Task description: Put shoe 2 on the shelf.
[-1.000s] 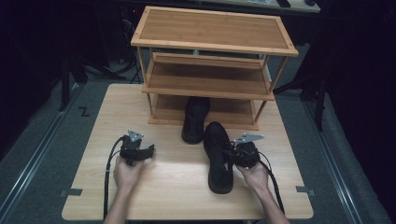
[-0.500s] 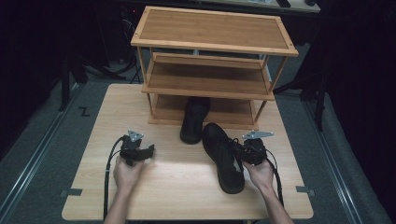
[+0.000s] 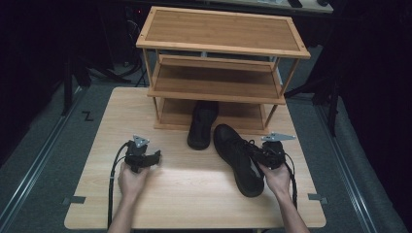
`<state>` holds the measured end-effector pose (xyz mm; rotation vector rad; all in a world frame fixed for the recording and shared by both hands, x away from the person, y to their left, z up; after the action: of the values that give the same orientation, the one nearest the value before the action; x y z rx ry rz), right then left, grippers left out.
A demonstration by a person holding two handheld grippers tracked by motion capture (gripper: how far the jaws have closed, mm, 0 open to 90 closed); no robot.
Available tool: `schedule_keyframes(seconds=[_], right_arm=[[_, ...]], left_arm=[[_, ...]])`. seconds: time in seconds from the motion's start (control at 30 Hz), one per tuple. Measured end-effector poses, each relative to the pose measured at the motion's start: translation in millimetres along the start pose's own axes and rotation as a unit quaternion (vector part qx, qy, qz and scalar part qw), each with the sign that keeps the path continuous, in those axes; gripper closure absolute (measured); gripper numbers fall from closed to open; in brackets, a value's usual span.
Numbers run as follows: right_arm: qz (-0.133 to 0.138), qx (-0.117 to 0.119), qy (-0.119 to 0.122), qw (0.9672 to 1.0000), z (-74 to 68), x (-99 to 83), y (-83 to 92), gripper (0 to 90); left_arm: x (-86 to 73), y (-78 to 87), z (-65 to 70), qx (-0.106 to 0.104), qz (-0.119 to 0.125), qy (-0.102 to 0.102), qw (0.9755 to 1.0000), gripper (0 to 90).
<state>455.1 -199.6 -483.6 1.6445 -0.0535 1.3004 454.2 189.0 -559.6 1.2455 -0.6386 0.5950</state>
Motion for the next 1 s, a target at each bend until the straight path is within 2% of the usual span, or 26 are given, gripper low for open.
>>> schedule_keyframes(seconds=[0.23, 0.3, 0.77, 1.0], right_arm=[[0.002, -0.018, -0.005, 0.9998, 7.7, 6.0, 0.7, 87.8], [0.009, -0.027, -0.012, 0.9995, 14.2, 9.4, 1.2, 87.7], [0.004, -0.067, -0.043, 0.9968, 45.3, 17.5, -7.2, 87.6], [0.006, -0.091, -0.040, 0.9950, 52.6, 29.3, -12.9, 87.6]], left_arm=[[0.0, 0.0, 0.0, 0.000, 0.000, 0.000, 1.0000, 29.7], [0.0, 0.0, 0.0, 0.000, 0.000, 0.000, 1.0000, 29.7], [0.0, 0.0, 0.0, 0.000, 0.000, 0.000, 1.0000, 29.6], [0.0, 0.0, 0.1, 0.000, 0.000, 0.000, 1.0000, 29.5]])
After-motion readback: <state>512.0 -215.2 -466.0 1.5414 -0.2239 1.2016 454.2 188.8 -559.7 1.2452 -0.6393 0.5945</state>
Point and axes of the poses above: each handheld gripper's, and its own axes: y roughly backward along the jaws, x roughly out of its top, z roughly to its right, the point moved 7 cm from there along -y, roughly forward along the jaws, and after that the axes turned 14 degrees about y, right-handed, at the moved point
